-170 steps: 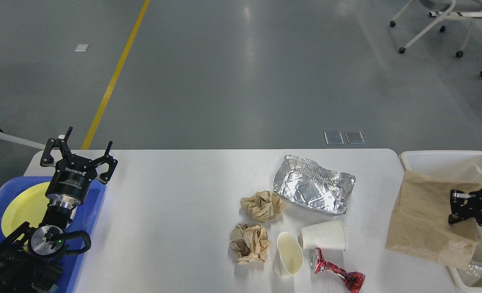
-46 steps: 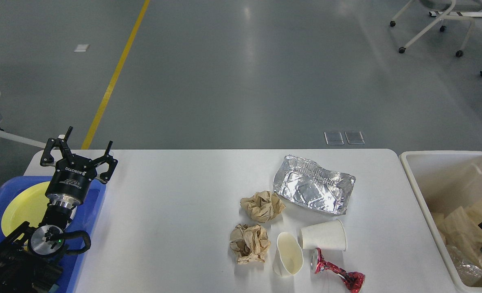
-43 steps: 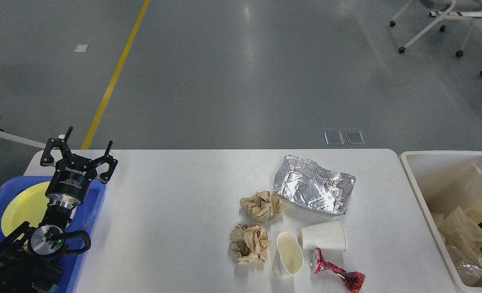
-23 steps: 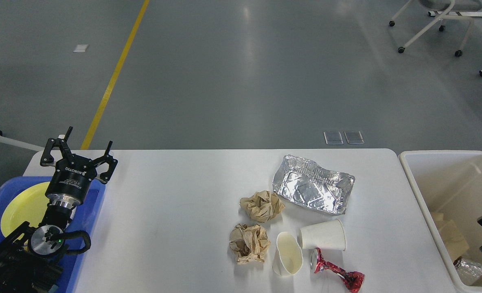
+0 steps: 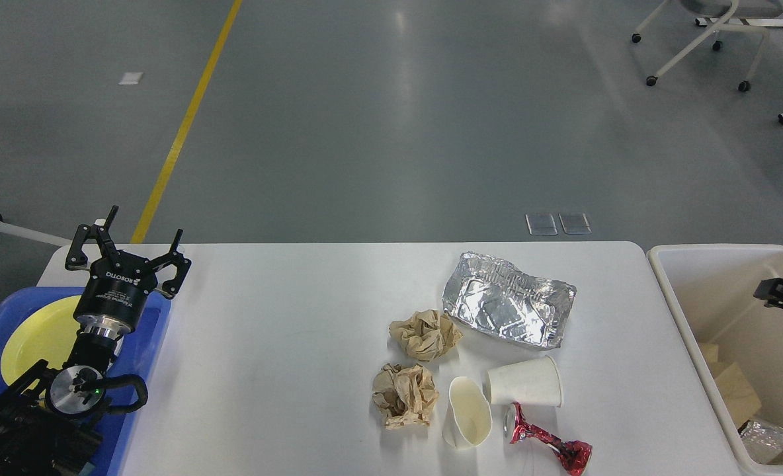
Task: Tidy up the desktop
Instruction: 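Press the paper bag down inside the bin with the right gripper, then raise the right gripper out of the bin toward the foil, then lower the right gripper onto the crumpled foil tray and grasp it, then lift the foil tray and carry it over the white bin, then lower the foil into the bin and release it with the right gripper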
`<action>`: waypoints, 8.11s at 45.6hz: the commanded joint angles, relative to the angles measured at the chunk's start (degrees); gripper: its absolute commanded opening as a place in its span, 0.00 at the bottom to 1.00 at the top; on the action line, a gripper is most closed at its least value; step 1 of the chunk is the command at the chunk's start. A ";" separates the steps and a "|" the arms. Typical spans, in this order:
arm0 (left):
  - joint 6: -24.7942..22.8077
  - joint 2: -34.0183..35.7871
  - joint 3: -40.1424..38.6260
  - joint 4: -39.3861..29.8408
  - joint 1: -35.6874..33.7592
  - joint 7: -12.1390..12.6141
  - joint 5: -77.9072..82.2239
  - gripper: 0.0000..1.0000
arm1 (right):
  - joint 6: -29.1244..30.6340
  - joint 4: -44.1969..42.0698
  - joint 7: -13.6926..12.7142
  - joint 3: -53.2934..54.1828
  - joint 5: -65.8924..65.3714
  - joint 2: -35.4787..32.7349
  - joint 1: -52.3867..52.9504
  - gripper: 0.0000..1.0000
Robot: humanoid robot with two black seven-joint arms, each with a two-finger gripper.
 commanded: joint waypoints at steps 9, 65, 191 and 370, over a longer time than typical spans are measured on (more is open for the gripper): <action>-0.01 0.00 0.01 0.00 0.02 0.08 0.05 0.96 | 21.77 13.58 0.03 -13.95 0.27 9.33 29.26 1.00; 0.07 0.00 0.01 0.00 0.02 0.00 -0.04 0.96 | 26.97 44.46 0.38 -18.79 23.91 25.77 60.23 1.00; -0.01 0.00 0.01 0.00 -0.07 0.00 -0.04 0.96 | -5.04 0.06 -0.15 -5.79 24.09 31.23 -0.79 0.00; -0.01 0.00 0.01 0.00 0.02 0.00 0.05 0.96 | -10.66 -13.22 0.12 12.15 1.07 4.95 -24.44 1.00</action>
